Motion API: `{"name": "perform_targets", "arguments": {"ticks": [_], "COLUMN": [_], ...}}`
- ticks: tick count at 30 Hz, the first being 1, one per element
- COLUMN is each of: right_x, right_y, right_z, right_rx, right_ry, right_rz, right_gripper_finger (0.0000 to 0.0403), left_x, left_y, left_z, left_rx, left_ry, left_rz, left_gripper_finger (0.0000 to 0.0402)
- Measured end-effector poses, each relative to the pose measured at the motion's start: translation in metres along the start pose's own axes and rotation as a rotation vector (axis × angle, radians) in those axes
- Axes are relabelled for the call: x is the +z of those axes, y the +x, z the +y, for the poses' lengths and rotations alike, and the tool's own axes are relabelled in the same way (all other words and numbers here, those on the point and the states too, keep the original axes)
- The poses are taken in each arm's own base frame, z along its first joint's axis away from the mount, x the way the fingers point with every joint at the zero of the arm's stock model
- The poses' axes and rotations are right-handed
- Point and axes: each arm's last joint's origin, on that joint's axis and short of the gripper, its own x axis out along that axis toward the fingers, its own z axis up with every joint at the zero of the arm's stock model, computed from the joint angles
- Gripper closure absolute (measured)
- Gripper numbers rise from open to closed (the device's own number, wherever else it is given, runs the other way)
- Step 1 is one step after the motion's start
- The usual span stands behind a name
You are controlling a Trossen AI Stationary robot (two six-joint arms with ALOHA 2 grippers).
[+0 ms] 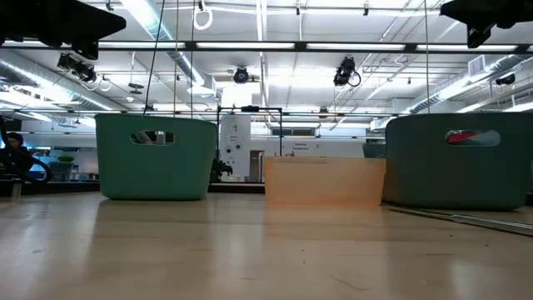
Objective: Pick & Place Kitchen Items
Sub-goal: Put the silver table knife into the orange bin
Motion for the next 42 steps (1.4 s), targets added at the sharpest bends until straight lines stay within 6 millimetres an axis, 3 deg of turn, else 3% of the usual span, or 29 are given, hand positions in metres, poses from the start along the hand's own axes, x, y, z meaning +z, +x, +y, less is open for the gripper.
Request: {"name": "perform_targets", "arguments": {"ticks": [7,15,19,27,35,42], "right_x": [-0.001,-0.032,-0.039,-0.016,0.029,0.049], "right_y": [0.001,0.018,0.023,0.034,0.090,0.151], "right_z": [0.002,0.006,0.008,0.012,0.032,0.073], "right_rx": [0.046,0.091,0.105,0.172,0.226,0.162], "right_ry": [0.001,0.038,0.036,0.027,-0.027,-0.079], "right_rz": [-0.001,0.031,-0.003,-0.108,0.073,0.456], "right_gripper_finger": [0.0391,0.0392,0.0392,0.0392,0.0392,0.0397], "left_x": [0.004,0.004,0.004,0.004,0.004,0.003], "left_y": [0.000,0.000,0.000,0.000,0.000,0.000], "left_z": [0.001,0.001,0.001,0.001,0.001,0.001], "left_rx": [0.003,0.006,0.006,0.006,0.006,0.005], "left_ry": [-0.020,0.002,0.001,0.006,0.004,0.005], "left_rz": [-0.017,-0.018,-0.018,-0.017,-0.017,-0.008], "left_gripper_finger": [0.0390,0.0390,0.0391,0.0389,0.0389,0.0391]}}
